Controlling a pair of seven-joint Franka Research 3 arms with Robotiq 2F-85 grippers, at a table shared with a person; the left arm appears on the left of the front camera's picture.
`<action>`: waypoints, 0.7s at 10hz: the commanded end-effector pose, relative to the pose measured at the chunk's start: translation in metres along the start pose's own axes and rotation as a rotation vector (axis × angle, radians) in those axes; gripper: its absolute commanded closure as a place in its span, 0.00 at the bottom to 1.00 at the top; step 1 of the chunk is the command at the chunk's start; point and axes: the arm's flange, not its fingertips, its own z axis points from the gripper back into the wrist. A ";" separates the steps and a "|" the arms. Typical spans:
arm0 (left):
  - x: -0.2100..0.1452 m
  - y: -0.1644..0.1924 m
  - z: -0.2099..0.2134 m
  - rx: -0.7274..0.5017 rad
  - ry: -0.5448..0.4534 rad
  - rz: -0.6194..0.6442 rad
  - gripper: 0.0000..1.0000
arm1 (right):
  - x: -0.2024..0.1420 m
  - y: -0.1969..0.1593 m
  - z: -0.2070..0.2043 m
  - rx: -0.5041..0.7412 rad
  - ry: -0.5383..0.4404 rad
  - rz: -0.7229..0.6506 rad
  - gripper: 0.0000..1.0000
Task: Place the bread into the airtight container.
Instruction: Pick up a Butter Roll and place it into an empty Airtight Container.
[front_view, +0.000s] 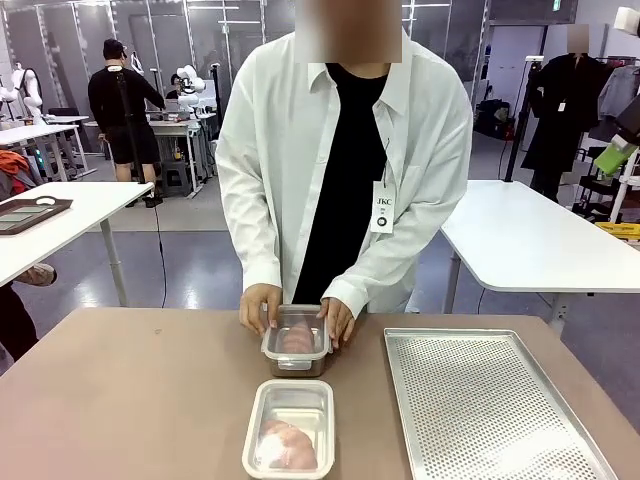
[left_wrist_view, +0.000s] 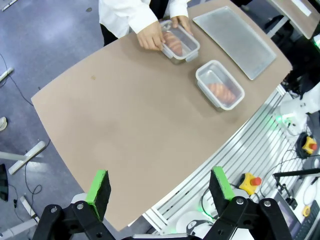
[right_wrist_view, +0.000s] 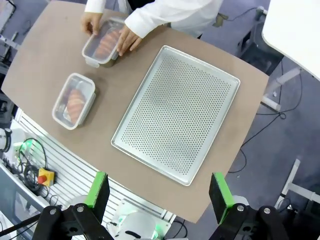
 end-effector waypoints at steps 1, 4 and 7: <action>0.001 0.000 0.002 -0.009 0.000 -0.018 0.00 | -0.002 0.000 0.001 0.003 0.000 0.000 0.00; 0.001 0.000 0.002 -0.009 0.000 -0.018 0.00 | -0.002 0.000 0.001 0.003 0.000 0.000 0.00; 0.001 0.000 0.002 -0.009 0.000 -0.018 0.00 | -0.002 0.000 0.001 0.003 0.000 0.000 0.00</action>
